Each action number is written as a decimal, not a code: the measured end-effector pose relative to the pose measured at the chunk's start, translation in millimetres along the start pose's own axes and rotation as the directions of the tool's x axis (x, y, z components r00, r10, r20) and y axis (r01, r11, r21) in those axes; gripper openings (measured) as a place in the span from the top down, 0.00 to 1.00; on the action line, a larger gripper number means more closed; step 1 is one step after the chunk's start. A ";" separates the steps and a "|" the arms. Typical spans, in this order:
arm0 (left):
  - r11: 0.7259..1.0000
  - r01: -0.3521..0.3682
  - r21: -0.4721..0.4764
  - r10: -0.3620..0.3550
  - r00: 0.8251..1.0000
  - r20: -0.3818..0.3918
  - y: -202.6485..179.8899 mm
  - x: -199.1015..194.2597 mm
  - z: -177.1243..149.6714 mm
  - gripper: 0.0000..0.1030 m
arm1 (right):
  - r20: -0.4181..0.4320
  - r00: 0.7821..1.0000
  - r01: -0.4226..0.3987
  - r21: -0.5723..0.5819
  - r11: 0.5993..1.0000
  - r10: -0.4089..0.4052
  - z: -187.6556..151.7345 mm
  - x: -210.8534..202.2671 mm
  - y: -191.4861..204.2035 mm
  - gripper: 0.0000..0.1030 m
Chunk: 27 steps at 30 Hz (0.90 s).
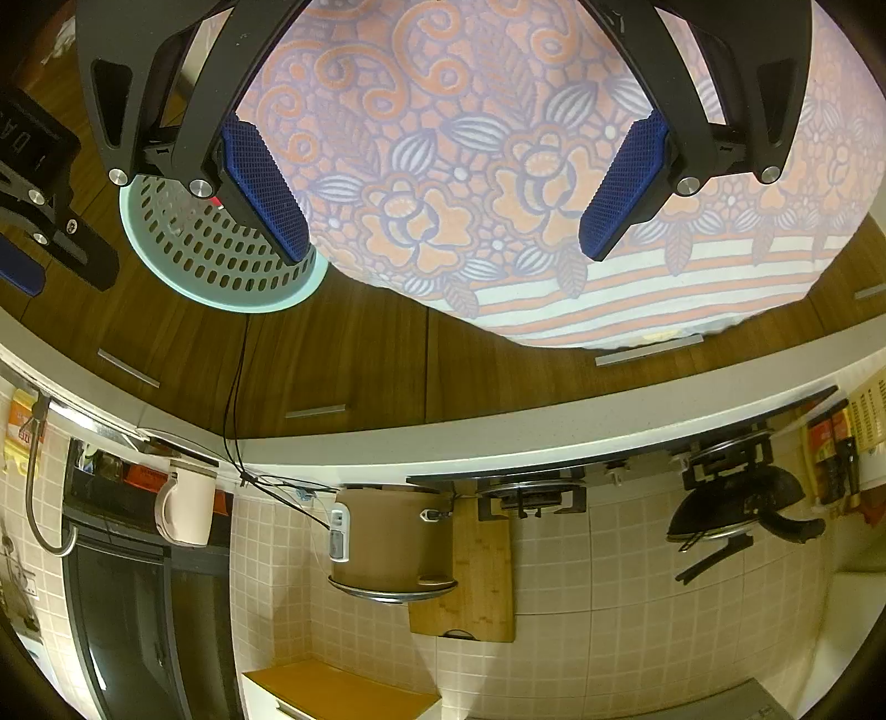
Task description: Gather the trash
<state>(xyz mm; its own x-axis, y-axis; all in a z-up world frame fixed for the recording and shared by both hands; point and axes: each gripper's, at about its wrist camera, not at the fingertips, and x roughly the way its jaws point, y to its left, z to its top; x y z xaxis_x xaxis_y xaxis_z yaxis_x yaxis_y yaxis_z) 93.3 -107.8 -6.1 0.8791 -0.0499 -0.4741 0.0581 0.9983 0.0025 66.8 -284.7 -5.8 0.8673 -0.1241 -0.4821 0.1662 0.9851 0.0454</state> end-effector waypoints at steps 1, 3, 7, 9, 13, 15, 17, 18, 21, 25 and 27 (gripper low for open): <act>1.000 0.000 0.000 0.000 1.000 0.000 -0.1 -0.1 -0.1 0.08 | 0.000 1.000 -0.002 -0.001 1.000 0.002 0.2 0.4 -0.1 0.19; 1.000 0.000 0.000 0.000 1.000 0.000 -0.1 -0.1 0.0 0.08 | 0.000 1.000 -0.003 -0.005 1.000 0.003 0.3 0.8 -0.3 0.19; 1.000 0.000 0.001 0.000 1.000 0.001 0.2 0.0 0.1 0.08 | -0.003 1.000 -0.004 -0.008 1.000 0.004 -0.5 1.5 0.0 0.19; 1.000 0.001 0.001 -0.001 1.000 0.001 0.2 0.1 0.0 0.08 | -0.005 1.000 -0.005 -0.008 1.000 0.005 0.5 2.3 -0.1 0.19; 1.000 0.000 0.001 0.000 1.000 0.000 0.2 0.2 0.0 0.08 | -0.006 1.000 -0.005 -0.009 1.000 0.004 0.1 2.9 0.3 0.19; 1.000 0.001 0.001 -0.001 1.000 0.000 0.4 0.3 0.1 0.08 | -0.008 1.000 -0.005 -0.009 1.000 0.005 -0.3 3.0 0.1 0.19; 1.000 -0.001 0.003 0.001 1.000 0.001 0.1 0.1 0.0 0.08 | -0.010 1.000 -0.007 -0.009 1.000 0.007 -0.6 3.3 0.1 0.19; 1.000 0.000 0.002 0.000 1.000 0.001 0.4 0.3 0.1 0.08 | -0.010 1.000 -0.009 -0.010 1.000 0.009 -0.7 4.4 -0.3 0.19; 1.000 0.000 0.003 0.000 1.000 0.000 0.4 0.4 0.2 0.08 | -0.011 1.000 -0.010 -0.012 1.000 0.010 -1.3 4.7 0.1 0.19; 1.000 -0.002 0.004 0.002 1.000 0.004 1.3 -0.1 0.3 0.08 | -0.012 1.000 -0.013 -0.014 1.000 0.012 0.0 5.9 -0.2 0.19; 1.000 -0.006 0.007 0.006 1.000 0.011 1.5 -0.5 0.1 0.08 | -0.012 1.000 -0.012 -0.014 1.000 0.012 0.4 6.5 -0.4 0.19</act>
<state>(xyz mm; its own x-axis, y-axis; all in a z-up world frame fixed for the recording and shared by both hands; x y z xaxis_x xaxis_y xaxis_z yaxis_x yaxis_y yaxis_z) 93.0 -106.3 -5.8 0.8848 -0.0446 -0.4639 0.0562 0.9984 0.0113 72.6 -285.9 -8.6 0.8636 -0.1107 -0.4918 0.1490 0.9881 0.0394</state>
